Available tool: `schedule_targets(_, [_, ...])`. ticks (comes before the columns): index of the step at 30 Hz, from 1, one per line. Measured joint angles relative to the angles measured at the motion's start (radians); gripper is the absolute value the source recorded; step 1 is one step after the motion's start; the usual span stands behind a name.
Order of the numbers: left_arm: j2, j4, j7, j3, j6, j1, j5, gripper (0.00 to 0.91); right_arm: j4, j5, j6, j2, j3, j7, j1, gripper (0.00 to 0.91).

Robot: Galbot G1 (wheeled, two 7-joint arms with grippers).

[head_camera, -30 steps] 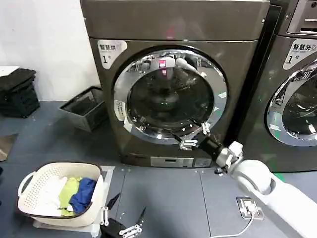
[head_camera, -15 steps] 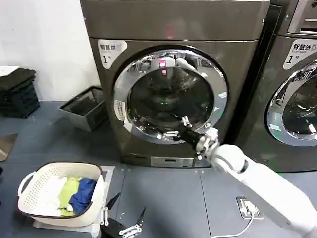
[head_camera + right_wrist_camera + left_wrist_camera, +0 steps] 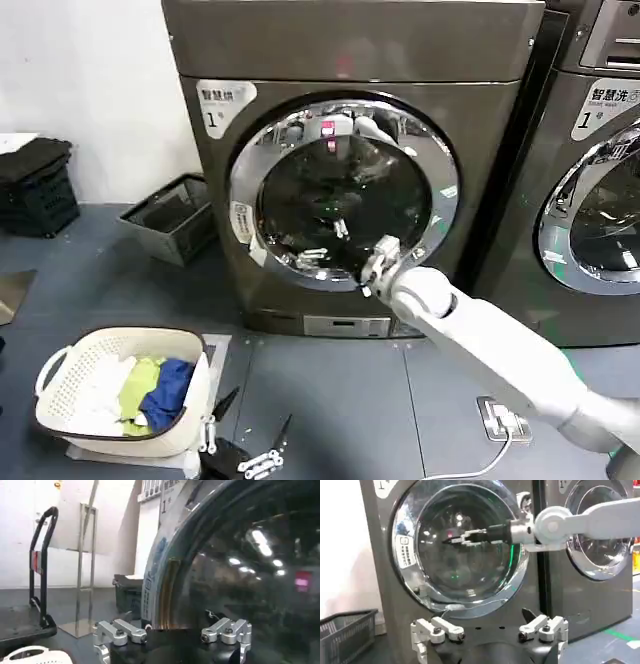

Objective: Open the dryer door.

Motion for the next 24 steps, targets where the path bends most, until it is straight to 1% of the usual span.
schedule_targets(11, [0.0,0.0,-0.001,-0.003,-0.003,0.004,-0.002,0.907,-0.121,-0.006,0.015,0.088,-0.029,-0.017,0.041,0.907])
schedule_targets(24, [0.001,0.002,-0.001,-0.004,-0.006,0.005,-0.004,0.907,-0.226,-0.013,0.022,0.183,-0.031,-0.04,0.054,0.907])
